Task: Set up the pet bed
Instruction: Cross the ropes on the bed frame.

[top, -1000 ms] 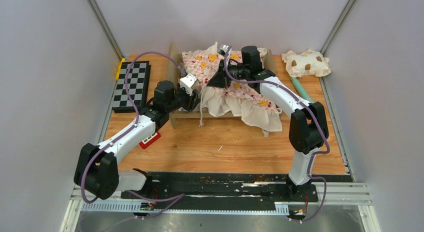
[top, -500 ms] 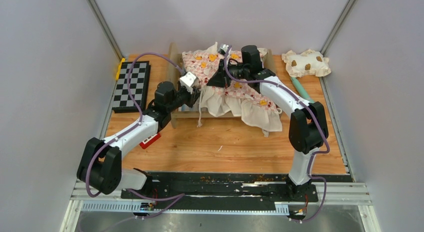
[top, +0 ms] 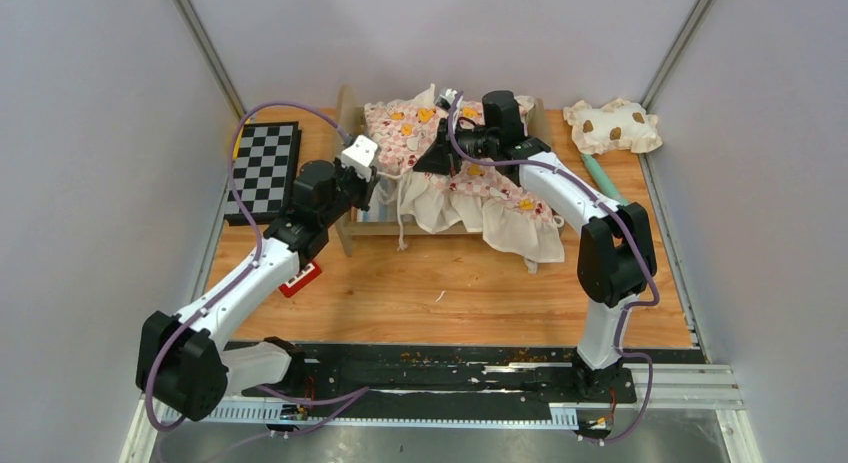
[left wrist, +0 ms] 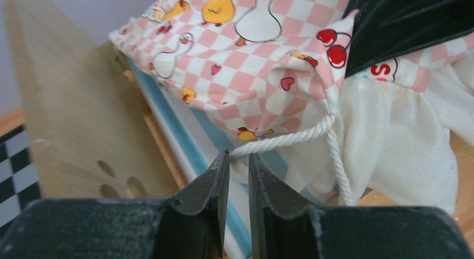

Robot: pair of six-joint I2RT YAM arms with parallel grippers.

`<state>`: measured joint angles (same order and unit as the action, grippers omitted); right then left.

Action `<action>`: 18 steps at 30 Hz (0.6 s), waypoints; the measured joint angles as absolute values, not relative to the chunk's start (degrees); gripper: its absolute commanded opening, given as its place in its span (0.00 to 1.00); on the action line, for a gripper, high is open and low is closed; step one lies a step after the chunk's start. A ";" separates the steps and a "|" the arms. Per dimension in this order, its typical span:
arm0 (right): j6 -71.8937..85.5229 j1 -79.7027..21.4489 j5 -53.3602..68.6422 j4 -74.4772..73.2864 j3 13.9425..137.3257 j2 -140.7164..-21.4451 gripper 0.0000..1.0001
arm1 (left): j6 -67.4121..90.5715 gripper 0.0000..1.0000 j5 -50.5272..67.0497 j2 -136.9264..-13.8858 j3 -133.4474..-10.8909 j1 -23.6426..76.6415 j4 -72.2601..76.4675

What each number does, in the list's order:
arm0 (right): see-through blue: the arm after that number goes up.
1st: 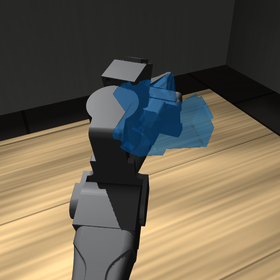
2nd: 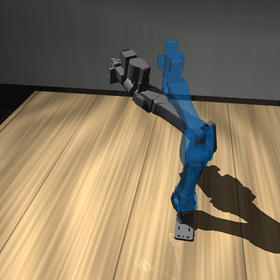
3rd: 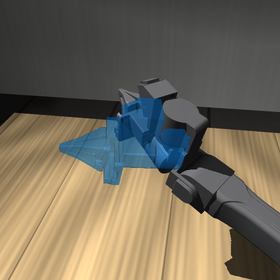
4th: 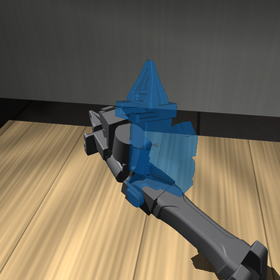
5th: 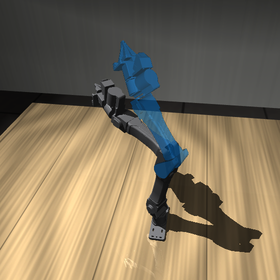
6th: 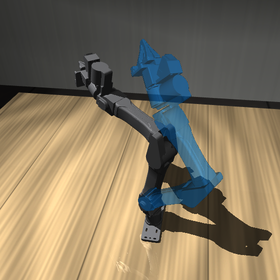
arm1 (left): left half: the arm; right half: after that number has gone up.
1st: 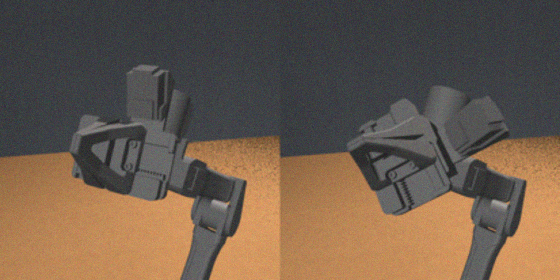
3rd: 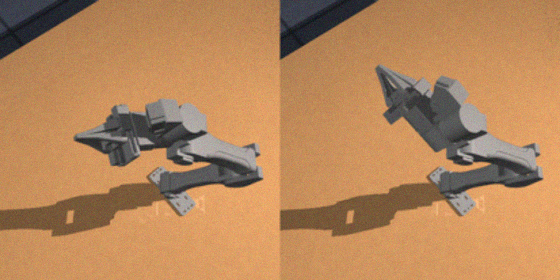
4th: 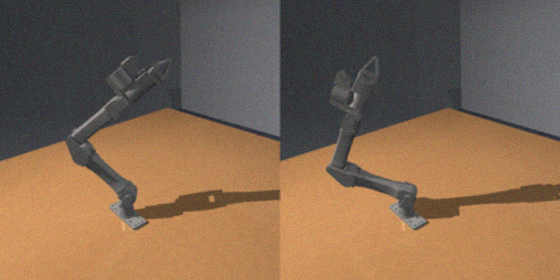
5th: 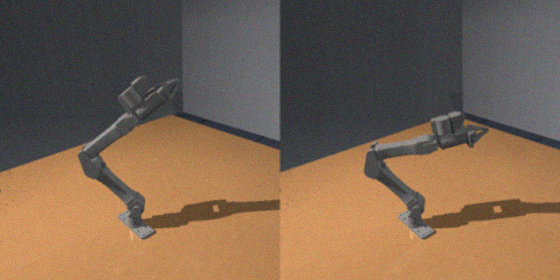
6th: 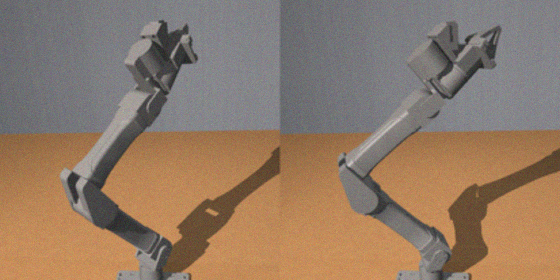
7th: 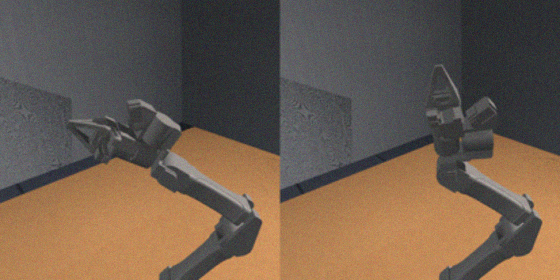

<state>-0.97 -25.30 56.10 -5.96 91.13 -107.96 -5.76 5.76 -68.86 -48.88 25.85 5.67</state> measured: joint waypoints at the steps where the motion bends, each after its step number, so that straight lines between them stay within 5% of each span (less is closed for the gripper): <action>1: -0.97 -25.30 56.10 -5.96 91.15 -107.96 0.04 | -6.07 0.26 4.78 -67.94 -49.28 25.85 5.10; 14: -0.58 -25.30 56.29 -5.48 91.13 -108.14 0.04 | -9.65 0.29 -2.90 -65.49 -53.30 25.85 -1.41; 18: 0.51 -25.32 56.75 -4.60 91.13 -108.79 0.03 | -10.46 0.39 -3.27 -64.93 -53.54 25.85 -2.48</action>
